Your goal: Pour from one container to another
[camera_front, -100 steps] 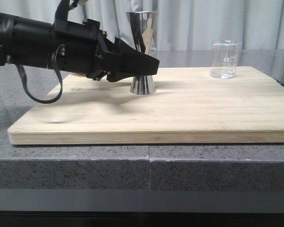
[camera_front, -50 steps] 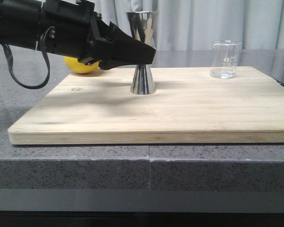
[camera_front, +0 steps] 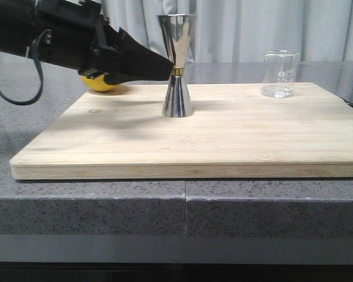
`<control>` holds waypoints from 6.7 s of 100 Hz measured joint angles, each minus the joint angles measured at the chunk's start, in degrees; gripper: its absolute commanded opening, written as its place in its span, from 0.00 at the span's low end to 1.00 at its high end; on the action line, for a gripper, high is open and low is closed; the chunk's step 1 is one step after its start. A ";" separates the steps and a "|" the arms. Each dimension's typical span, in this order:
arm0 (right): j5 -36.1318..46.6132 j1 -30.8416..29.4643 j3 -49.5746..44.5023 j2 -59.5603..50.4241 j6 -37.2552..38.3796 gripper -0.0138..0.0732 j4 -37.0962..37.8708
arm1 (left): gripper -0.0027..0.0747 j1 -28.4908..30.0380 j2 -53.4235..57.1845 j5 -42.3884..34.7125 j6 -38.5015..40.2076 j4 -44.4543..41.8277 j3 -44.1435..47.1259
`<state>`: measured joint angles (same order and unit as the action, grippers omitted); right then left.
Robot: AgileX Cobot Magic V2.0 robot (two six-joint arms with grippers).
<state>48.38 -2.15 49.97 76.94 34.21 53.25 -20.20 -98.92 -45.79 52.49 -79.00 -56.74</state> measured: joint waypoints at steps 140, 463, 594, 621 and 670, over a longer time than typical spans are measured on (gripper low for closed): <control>-52.21 0.00 15.39 -6.07 -3.01 0.85 -3.35 | 0.58 30.59 25.23 36.52 -33.11 61.54 -3.53; -57.04 0.00 -39.58 -74.41 -2.67 0.08 -16.65 | 0.01 21.05 86.26 45.29 -33.18 69.73 50.85; -57.04 0.00 -39.66 -74.50 -2.67 0.08 -16.65 | 0.01 17.56 99.21 49.34 -33.39 73.69 57.04; -57.04 0.00 -39.66 -74.50 -2.67 0.08 -16.65 | 0.01 17.56 99.21 49.47 -33.39 73.69 57.04; -54.39 1.29 -43.61 -77.00 -30.52 0.08 -51.39 | 0.01 17.56 99.21 49.60 -33.48 73.69 57.04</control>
<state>-6.00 -0.86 6.36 -0.06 3.69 1.86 -2.64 0.29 3.80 19.01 -5.31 0.29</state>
